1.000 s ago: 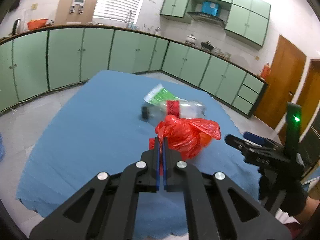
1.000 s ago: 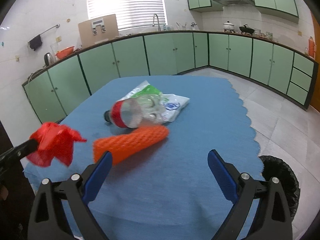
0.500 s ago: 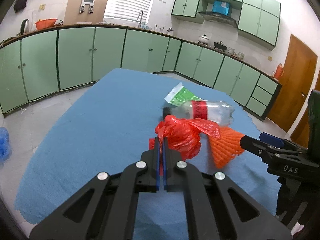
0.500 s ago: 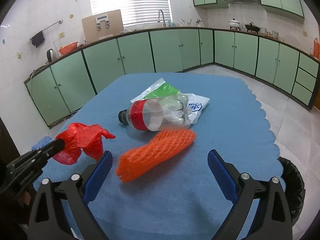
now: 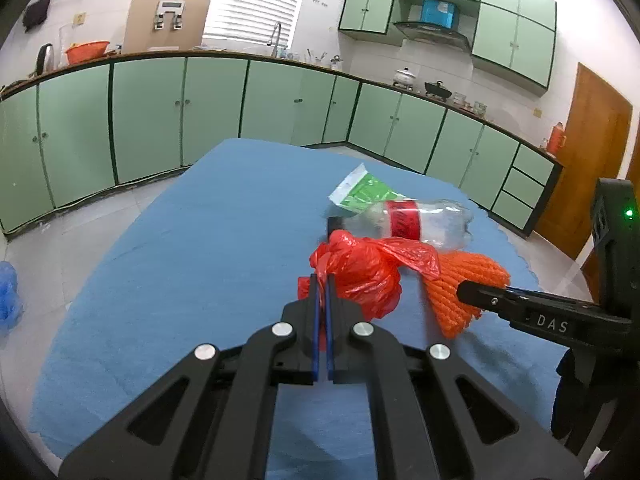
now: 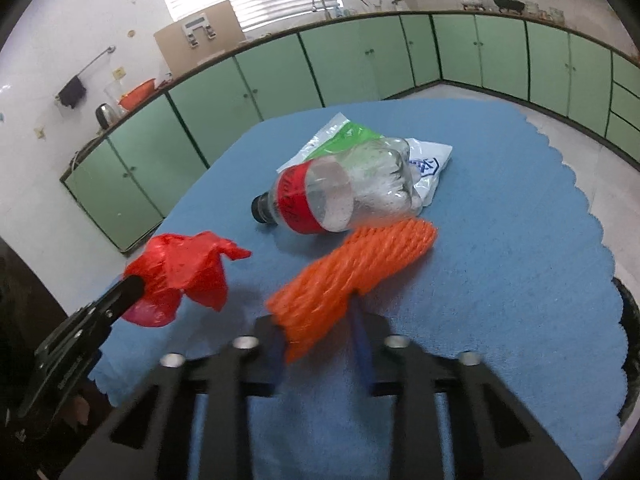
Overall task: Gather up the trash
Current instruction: 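Carry the red bag and orange net over the bin and open both tools, then return both tools to the clear bottle and white-green bag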
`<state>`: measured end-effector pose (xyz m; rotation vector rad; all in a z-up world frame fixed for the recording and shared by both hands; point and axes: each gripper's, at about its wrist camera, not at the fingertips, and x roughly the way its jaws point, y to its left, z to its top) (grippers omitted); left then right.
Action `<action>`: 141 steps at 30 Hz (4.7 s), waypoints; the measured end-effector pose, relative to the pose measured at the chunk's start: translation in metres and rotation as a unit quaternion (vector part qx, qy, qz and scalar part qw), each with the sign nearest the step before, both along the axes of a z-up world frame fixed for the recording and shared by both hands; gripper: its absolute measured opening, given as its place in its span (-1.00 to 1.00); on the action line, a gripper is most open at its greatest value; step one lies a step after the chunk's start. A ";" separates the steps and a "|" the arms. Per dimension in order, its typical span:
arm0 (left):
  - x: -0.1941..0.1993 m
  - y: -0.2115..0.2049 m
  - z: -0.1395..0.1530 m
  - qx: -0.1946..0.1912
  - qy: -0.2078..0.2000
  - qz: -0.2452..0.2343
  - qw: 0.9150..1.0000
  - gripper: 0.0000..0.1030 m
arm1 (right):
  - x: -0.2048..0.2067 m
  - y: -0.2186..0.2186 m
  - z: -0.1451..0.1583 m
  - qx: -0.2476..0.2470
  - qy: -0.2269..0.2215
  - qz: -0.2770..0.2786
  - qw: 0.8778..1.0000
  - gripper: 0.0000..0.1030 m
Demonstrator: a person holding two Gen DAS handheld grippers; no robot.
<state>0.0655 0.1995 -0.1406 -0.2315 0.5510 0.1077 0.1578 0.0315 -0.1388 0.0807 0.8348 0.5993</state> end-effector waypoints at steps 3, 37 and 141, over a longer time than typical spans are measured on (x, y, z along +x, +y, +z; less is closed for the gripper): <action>0.002 -0.004 0.003 -0.001 -0.003 -0.010 1.000 -0.98 | -0.004 -0.008 0.006 -0.002 -0.010 -0.002 1.000 -0.79; 0.102 -0.234 0.018 -0.017 -0.010 -0.227 0.974 -0.98 | -0.009 -0.280 0.034 -0.024 -0.042 -0.229 0.972 -0.80; 0.097 0.020 0.001 0.054 0.046 0.076 0.995 0.67 | 0.084 -0.013 -0.004 -0.006 -0.041 0.109 0.993 0.75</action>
